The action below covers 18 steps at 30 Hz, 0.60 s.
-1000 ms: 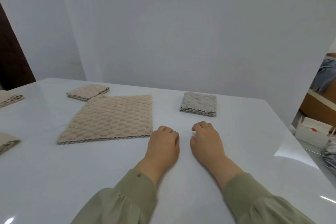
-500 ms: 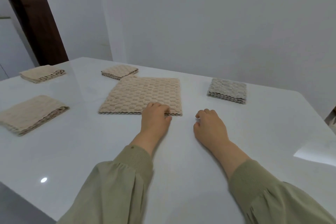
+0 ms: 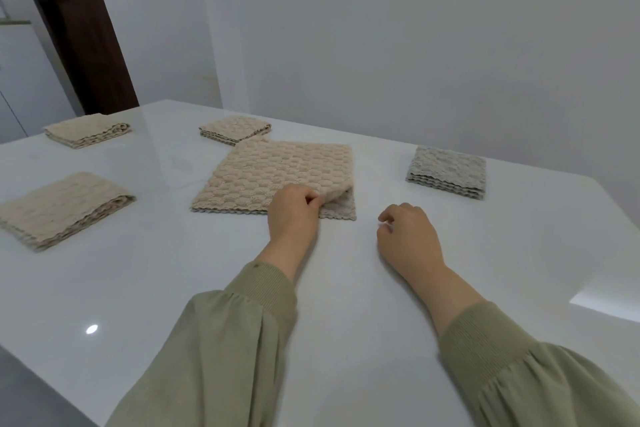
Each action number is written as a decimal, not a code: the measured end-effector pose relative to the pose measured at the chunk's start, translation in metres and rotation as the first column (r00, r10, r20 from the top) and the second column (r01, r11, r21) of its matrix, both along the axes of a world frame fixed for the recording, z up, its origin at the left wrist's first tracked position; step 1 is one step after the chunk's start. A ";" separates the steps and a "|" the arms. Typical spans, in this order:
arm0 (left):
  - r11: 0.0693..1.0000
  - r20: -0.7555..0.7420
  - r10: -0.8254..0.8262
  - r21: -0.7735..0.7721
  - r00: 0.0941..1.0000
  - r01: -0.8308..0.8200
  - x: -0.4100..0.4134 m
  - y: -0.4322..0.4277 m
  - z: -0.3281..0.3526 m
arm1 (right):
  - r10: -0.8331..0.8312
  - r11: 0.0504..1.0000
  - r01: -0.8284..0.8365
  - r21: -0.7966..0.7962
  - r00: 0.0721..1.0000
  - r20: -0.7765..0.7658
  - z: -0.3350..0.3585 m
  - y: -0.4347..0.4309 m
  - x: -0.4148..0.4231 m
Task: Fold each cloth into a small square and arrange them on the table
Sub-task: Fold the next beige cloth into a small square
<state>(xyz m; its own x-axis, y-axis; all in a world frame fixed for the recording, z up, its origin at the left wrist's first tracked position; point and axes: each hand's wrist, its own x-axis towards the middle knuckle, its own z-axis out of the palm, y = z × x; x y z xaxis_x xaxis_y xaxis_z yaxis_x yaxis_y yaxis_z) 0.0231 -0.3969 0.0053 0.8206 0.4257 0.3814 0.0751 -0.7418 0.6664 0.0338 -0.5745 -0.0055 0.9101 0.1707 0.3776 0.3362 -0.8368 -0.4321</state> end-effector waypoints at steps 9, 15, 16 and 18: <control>0.779 0.359 -0.252 -0.476 0.899 0.408 -0.040 -0.031 0.045 | -0.133 0.784 -0.018 0.621 0.972 0.196 0.018 -0.015 -0.019; 0.946 -0.019 -0.305 -0.121 0.952 0.300 -0.054 -0.005 0.037 | -0.101 0.708 -0.032 0.706 0.984 0.146 0.019 -0.035 -0.042; 0.977 -0.101 -0.213 0.005 0.972 0.214 -0.054 0.004 0.031 | -0.025 0.775 -0.049 0.630 0.994 0.107 0.018 -0.033 -0.044; 0.985 -0.175 -0.156 0.053 0.972 0.167 -0.052 0.009 0.021 | 0.103 0.928 -0.084 0.364 0.994 -0.033 0.015 -0.028 -0.045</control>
